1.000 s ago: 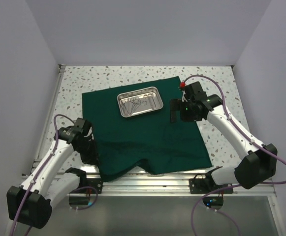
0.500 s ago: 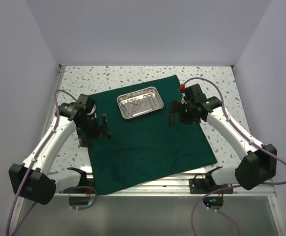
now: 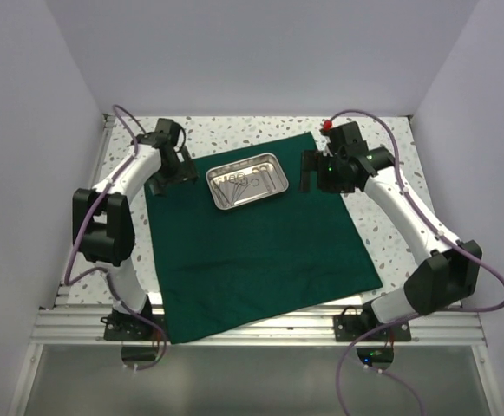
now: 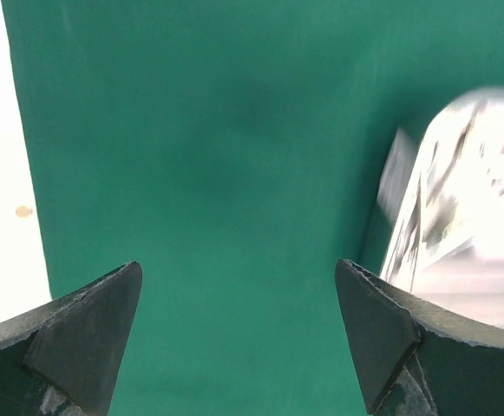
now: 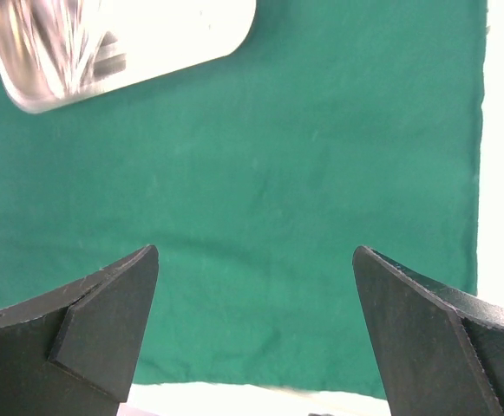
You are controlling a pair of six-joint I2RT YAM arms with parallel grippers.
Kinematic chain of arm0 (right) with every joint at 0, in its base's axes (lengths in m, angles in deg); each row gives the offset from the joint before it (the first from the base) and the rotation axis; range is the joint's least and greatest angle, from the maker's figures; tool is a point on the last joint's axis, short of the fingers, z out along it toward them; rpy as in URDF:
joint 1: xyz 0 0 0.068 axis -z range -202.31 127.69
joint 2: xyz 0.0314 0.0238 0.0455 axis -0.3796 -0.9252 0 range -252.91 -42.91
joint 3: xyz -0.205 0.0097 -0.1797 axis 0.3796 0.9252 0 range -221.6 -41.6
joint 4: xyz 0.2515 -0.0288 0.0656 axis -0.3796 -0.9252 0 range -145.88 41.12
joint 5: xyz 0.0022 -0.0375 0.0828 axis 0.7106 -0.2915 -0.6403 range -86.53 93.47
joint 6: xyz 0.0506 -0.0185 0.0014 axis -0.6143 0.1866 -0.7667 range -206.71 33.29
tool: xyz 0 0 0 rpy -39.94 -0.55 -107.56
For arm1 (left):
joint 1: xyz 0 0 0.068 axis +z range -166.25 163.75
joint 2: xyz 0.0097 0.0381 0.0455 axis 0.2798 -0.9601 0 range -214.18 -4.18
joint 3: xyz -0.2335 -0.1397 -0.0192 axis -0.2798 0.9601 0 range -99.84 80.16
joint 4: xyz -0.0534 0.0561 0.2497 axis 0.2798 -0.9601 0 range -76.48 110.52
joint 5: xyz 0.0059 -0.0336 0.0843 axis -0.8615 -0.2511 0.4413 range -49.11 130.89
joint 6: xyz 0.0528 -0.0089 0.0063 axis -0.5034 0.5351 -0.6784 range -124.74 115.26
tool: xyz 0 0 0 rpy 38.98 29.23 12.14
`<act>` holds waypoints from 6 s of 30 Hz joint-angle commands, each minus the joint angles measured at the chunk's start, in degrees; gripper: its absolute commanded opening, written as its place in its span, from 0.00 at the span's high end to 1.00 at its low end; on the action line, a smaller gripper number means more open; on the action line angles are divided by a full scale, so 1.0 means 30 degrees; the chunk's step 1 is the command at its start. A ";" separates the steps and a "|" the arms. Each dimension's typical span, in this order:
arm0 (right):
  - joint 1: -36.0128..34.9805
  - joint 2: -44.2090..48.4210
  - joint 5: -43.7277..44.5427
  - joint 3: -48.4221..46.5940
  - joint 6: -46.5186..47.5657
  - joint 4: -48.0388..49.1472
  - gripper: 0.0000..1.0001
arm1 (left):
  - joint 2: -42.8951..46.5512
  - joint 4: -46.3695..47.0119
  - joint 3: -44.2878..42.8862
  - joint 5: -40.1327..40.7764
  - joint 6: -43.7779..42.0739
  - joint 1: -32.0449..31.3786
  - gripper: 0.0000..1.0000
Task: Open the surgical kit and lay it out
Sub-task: Adjust the surgical kit at the center of the board, then move the container from the surgical kit.
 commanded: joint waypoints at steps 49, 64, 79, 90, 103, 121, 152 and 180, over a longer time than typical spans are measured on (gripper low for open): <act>0.1480 -0.2869 0.2049 -0.2777 0.0414 -0.2122 0.01 | -1.4890 0.9220 -1.2475 -0.5594 -0.2075 0.5368 1.00; 0.5698 -1.2122 0.1493 -0.9832 -0.0200 0.0253 0.01 | -0.8460 0.9038 -0.6580 -0.6121 -0.2016 0.6246 0.00; 0.6313 -1.7961 0.1523 -1.3446 0.0327 0.1334 0.17 | -0.8129 0.7396 -0.6165 -0.6385 -0.3919 0.6334 0.03; 0.6490 -1.9075 0.0762 -1.2594 0.0035 0.2421 1.00 | -1.2055 0.7689 -0.8538 -0.6853 -0.4331 0.6334 0.59; 0.6782 -2.2032 0.1318 -1.7774 0.0299 0.2099 1.00 | -1.2233 0.9711 -0.8332 -0.7879 -0.3599 0.6276 1.00; 0.8072 -2.2416 0.3634 -1.8776 -0.0493 0.3034 1.00 | -1.1855 0.8536 -0.9187 -0.3929 -0.2691 0.6452 1.00; 0.8043 -0.2266 0.1671 -0.0390 -0.0580 0.3592 0.01 | -1.0035 0.7104 -1.2053 -0.4599 -0.3365 -0.0314 0.00; 0.7545 0.3190 0.1436 0.3753 -0.0288 0.1629 0.01 | -1.1472 0.6080 -1.3836 -0.1610 -0.3509 -0.1752 1.00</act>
